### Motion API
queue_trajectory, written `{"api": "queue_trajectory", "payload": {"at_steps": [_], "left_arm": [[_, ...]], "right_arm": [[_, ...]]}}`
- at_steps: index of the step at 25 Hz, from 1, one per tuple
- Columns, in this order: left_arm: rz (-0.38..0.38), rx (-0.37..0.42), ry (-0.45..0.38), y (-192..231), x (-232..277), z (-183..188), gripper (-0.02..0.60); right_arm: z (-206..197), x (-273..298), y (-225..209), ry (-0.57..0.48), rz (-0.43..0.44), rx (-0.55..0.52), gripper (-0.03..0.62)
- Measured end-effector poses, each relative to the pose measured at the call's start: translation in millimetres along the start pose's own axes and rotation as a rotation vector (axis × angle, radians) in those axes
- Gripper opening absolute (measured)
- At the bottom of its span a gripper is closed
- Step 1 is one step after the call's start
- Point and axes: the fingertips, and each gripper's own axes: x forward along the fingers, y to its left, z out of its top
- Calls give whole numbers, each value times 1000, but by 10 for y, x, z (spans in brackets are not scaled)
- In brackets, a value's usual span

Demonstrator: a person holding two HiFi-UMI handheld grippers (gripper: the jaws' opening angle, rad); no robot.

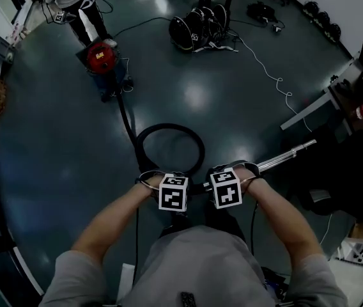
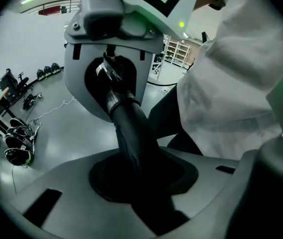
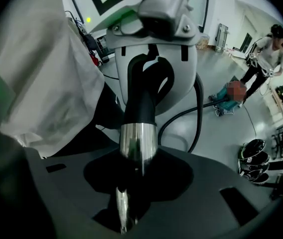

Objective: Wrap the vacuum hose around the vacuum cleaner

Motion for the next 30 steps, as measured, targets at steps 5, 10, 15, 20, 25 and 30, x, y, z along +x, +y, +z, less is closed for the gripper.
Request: {"api": "queue_trajectory", "payload": {"at_steps": [5, 10, 15, 20, 25, 30], "left_arm": [[45, -102, -34, 235, 10, 78, 129], [109, -239, -83, 532, -11, 256, 127], [143, -379, -109, 830, 37, 370, 126], [166, -543, -106, 1030, 214, 293, 126], [189, -686, -102, 1136, 348, 188, 127], [243, -823, -142, 1297, 485, 153, 127]], "right_arm": [[-148, -16, -198, -16, 17, -78, 127], [-343, -119, -427, -63, 24, -190, 127], [-573, -139, -707, -66, -26, -328, 130], [-810, -254, -1016, -59, -71, -393, 193], [-875, -453, -1270, -241, -93, -209, 193], [-971, -521, -1546, -541, -84, 214, 193]]}}
